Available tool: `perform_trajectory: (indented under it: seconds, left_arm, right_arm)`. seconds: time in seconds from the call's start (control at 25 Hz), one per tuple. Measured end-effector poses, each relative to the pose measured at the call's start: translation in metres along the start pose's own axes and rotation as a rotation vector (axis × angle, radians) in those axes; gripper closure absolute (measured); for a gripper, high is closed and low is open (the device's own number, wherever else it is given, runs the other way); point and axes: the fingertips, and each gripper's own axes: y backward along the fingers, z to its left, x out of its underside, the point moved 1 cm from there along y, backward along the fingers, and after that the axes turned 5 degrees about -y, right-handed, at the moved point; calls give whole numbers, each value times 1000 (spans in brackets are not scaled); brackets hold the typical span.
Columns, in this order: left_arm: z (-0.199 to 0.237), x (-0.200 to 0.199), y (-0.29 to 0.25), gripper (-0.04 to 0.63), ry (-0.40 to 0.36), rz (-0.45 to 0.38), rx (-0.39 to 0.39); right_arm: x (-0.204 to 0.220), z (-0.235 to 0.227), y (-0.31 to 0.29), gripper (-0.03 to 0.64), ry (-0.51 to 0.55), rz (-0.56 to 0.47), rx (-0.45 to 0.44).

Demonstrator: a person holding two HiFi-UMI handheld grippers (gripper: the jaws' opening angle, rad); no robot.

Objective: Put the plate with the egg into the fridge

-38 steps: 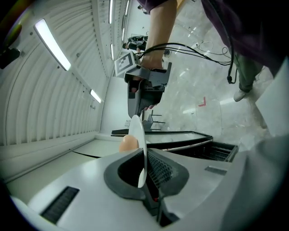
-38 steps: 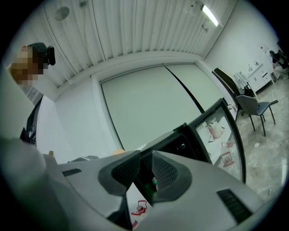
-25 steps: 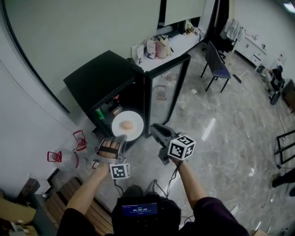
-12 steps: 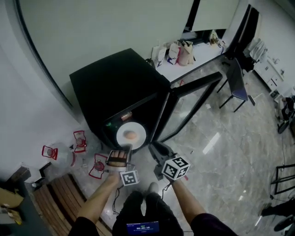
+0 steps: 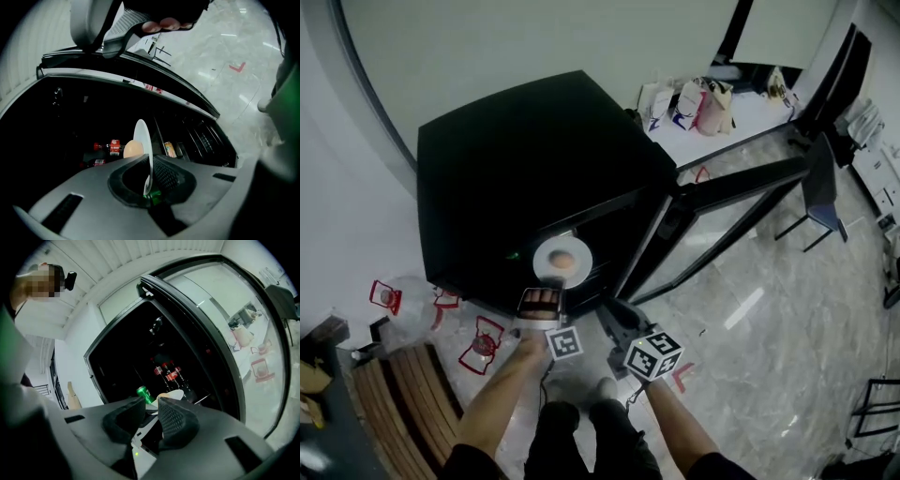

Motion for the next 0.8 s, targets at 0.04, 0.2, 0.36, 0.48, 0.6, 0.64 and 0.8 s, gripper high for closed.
perform_trajectory:
  seconds: [0.04,0.2,0.36,0.48,0.6,0.64,0.8]
  left_arm:
    - [-1,1,-10,575,-3,17,8]
    - [-2,6,-39,575,-7,80,41]
    - [-2,10,-50,575,-18,106,69]
    - [-31,6,-49,575,49,76,265]
    - [-34,2,-52,574,153,40,388]
    - [-33,1,-52,574,182,27,425]
    - [-31,-3,-45,540,238,-16,563]
  right_arm:
    - [2,-8,-1,532,-6,4,-2]
    - [2,-36,-1,532,-29,15,-3]
    - [-1,-48,-7,532,-41,25,-8]
    - [-7,-50,-16,532,-44,38,-15]
    - [-15,-51,-25,532,-46,45,-18]
    - [-16,-52,-28,532,-51,45,-17]
    - [-16,-54,-34,532,-64,54,-16]
